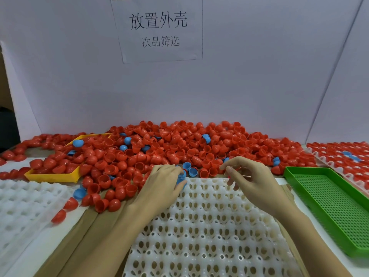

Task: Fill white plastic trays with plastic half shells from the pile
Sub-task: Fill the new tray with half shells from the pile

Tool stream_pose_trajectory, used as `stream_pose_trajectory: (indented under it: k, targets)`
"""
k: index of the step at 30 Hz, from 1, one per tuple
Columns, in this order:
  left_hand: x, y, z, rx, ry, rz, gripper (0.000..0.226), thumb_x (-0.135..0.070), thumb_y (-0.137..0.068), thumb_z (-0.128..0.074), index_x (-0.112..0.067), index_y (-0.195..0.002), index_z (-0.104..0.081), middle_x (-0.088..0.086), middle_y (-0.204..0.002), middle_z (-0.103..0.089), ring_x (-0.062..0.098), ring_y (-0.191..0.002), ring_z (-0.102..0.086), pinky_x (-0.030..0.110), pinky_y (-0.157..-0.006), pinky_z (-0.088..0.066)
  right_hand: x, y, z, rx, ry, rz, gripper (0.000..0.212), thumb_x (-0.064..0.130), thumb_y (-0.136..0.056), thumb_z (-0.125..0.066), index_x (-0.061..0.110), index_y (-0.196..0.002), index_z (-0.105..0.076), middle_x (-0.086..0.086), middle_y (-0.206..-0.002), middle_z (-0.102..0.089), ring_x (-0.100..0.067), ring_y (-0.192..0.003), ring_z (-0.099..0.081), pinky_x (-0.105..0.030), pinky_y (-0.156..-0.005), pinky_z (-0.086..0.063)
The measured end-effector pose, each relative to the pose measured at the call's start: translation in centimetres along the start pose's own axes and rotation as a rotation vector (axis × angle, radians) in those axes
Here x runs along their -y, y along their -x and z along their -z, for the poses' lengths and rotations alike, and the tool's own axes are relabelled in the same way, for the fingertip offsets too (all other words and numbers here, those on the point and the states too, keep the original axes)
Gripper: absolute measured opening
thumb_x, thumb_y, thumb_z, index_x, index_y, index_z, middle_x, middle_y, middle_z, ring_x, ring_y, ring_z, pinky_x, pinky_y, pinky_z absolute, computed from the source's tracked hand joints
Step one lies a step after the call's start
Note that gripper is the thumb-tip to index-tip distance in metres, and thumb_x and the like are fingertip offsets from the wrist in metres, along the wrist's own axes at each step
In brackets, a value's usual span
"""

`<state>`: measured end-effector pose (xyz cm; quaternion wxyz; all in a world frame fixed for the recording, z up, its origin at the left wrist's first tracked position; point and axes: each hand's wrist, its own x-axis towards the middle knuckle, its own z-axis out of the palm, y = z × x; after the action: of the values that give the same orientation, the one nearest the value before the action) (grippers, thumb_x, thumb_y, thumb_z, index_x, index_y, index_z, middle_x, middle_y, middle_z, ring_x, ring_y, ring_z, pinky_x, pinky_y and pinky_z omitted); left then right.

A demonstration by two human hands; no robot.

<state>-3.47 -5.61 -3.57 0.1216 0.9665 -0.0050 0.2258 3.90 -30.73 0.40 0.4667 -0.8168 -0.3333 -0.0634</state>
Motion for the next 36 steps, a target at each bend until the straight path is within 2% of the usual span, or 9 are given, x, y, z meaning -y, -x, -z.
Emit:
stream_pose_trajectory:
  k: [3,11,16,20,23,27,30,32,36]
  targets:
    - [-0.2,0.1,0.2,-0.026,0.048,0.003,0.032,-0.036,-0.102,-0.059,-0.024,-0.13,-0.052,-0.011,-0.116,-0.065,0.012,-0.113,-0.057,0.018,-0.097,-0.027,-0.4,-0.1,0.2,0.002,0.017,0.01,0.018,0.01,-0.103,-0.063,0.022,-0.101,-0.076,0.012,-0.093,-0.075,-0.009,-0.076,-0.074,-0.027,-0.067,-0.061]
    - [0.4,0.1,-0.3,0.099,0.133,-0.077,0.034,-0.027,-0.108,-0.048,-0.019,-0.137,-0.065,-0.005,-0.145,-0.06,0.007,-0.138,-0.05,0.032,-0.119,-0.032,-3.9,-0.8,1.4,-0.097,0.169,-0.084,0.019,0.012,-0.103,-0.063,0.026,-0.099,-0.075,0.017,-0.092,-0.073,-0.002,-0.082,-0.069,-0.025,-0.073,-0.058]
    - [1.5,-0.3,0.1,0.038,0.293,0.037,0.04,-0.028,-0.11,-0.042,-0.03,-0.15,-0.051,-0.01,-0.16,-0.04,0.001,-0.148,-0.031,0.037,-0.126,-0.026,-5.2,-0.7,1.2,-0.066,0.257,-0.118,0.018,0.013,-0.103,-0.063,0.026,-0.101,-0.075,0.016,-0.097,-0.071,-0.001,-0.087,-0.067,-0.016,-0.073,-0.049]
    - [5.1,-0.5,0.5,-0.031,-0.078,0.162,0.064,-0.002,-0.102,-0.045,-0.037,-0.156,-0.037,-0.001,-0.171,-0.016,0.019,-0.158,-0.011,0.049,-0.127,-0.015,-4.5,-0.8,1.0,-0.077,0.253,-0.101,0.018,0.013,-0.103,-0.063,0.027,-0.1,-0.075,0.018,-0.098,-0.071,0.0,-0.086,-0.067,-0.017,-0.073,-0.051]
    - [7.2,-0.6,0.6,0.13,-0.194,0.211,0.062,-0.016,-0.106,-0.037,-0.043,-0.16,-0.023,-0.001,-0.172,-0.007,0.019,-0.159,0.002,0.058,-0.124,-0.011,-3.8,-0.6,0.8,-0.069,0.239,-0.089,0.022,0.012,-0.103,-0.062,0.03,-0.098,-0.074,0.018,-0.097,-0.07,0.0,-0.086,-0.067,-0.018,-0.073,-0.053]
    - [7.4,-1.0,0.0,0.143,-0.145,0.195,0.057,-0.01,-0.101,-0.04,-0.041,-0.149,-0.042,-0.01,-0.159,-0.033,0.012,-0.152,-0.018,0.061,-0.118,-0.014,-3.2,-0.5,0.6,-0.052,0.233,-0.092,0.025,0.006,-0.104,-0.058,0.024,-0.101,-0.075,0.016,-0.096,-0.07,0.004,-0.084,-0.066,-0.011,-0.068,-0.052]
    - [6.9,-1.2,0.0,-0.063,-0.043,0.136,0.03,-0.01,-0.097,-0.057,-0.035,-0.111,-0.067,-0.019,-0.123,-0.054,0.01,-0.127,-0.046,0.04,-0.107,-0.023,-3.0,-0.4,0.6,-0.061,0.233,-0.094,0.024,0.005,-0.103,-0.059,0.022,-0.101,-0.076,0.015,-0.096,-0.07,0.002,-0.083,-0.067,-0.013,-0.069,-0.054]
    - [6.7,-1.1,0.2,-0.163,-0.003,0.131,0.02,-0.011,-0.091,-0.07,-0.03,-0.095,-0.068,-0.019,-0.106,-0.057,0.011,-0.111,-0.054,0.033,-0.099,-0.027,-2.9,-0.5,0.8,-0.069,0.237,-0.092,0.023,0.005,-0.103,-0.059,0.021,-0.101,-0.076,0.014,-0.096,-0.07,0.0,-0.081,-0.068,-0.015,-0.069,-0.054]
    - [6.1,-1.1,1.6,-0.299,0.104,0.134,0.021,-0.004,-0.086,-0.075,-0.022,-0.088,-0.065,-0.009,-0.099,-0.062,0.015,-0.096,-0.058,0.042,-0.098,-0.046,-2.6,-0.4,0.9,-0.058,0.24,-0.085,0.024,0.005,-0.103,-0.059,0.022,-0.1,-0.076,0.013,-0.097,-0.072,-0.006,-0.084,-0.07,-0.023,-0.073,-0.058]
